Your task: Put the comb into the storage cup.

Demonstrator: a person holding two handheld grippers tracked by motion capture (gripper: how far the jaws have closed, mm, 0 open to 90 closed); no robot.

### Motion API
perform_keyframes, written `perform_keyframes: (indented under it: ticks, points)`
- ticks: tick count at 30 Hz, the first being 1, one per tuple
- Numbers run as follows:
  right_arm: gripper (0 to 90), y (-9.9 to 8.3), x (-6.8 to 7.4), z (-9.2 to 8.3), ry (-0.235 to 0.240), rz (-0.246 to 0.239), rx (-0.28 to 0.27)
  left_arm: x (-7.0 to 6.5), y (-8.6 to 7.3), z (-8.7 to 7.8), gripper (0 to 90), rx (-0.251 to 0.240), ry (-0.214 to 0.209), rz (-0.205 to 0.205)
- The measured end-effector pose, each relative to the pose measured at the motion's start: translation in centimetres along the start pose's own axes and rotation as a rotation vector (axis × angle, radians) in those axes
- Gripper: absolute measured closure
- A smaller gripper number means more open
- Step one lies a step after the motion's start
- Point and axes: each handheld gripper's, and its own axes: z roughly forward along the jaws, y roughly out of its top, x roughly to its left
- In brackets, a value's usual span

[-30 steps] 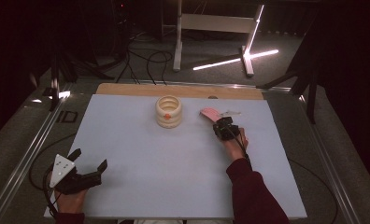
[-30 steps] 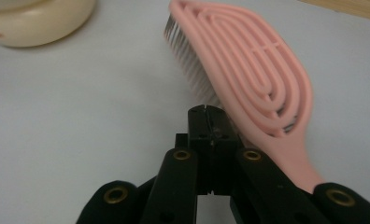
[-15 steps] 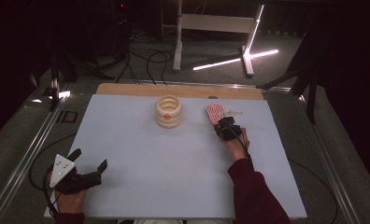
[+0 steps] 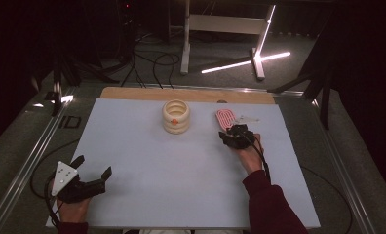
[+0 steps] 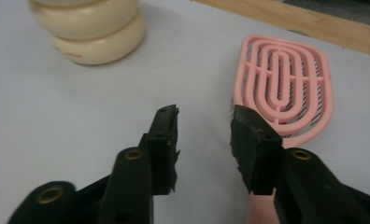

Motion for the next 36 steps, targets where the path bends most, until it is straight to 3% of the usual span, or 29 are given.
perform_keyframes:
  ticks: [3,4,11,19,27,31,36]
  points:
    - [57.7,0.0,0.1,-0.4,0.000,-0.016,-0.003,0.0,0.0,0.0,0.0,-0.001,0.000,0.000]
    - [52.4,-0.1,0.9,-1.7,-0.005,-0.030,-0.018,0.0,0.0,0.0,0.0,-0.001,0.000,-0.002]
    - [40.5,-1.0,1.7,-4.2,0.003,-0.040,-0.078,0.0,0.0,0.0,0.0,-0.001,0.000,-0.004]
    - [27.5,-3.8,1.9,-7.4,0.048,-0.007,-0.150,-0.1,0.0,0.0,0.0,0.000,-0.001,-0.003]
    - [10.1,-6.6,2.0,-9.7,0.022,0.015,-0.175,-0.1,-0.1,0.1,0.0,0.002,0.001,-0.004]
    - [8.9,-7.4,1.9,-10.3,0.006,0.019,-0.180,-0.1,-0.1,0.0,0.0,0.001,0.003,-0.006]
    - [8.8,-8.6,1.6,-11.7,-0.015,0.024,-0.228,0.1,-0.1,-0.1,0.0,-0.004,0.000,-0.012]
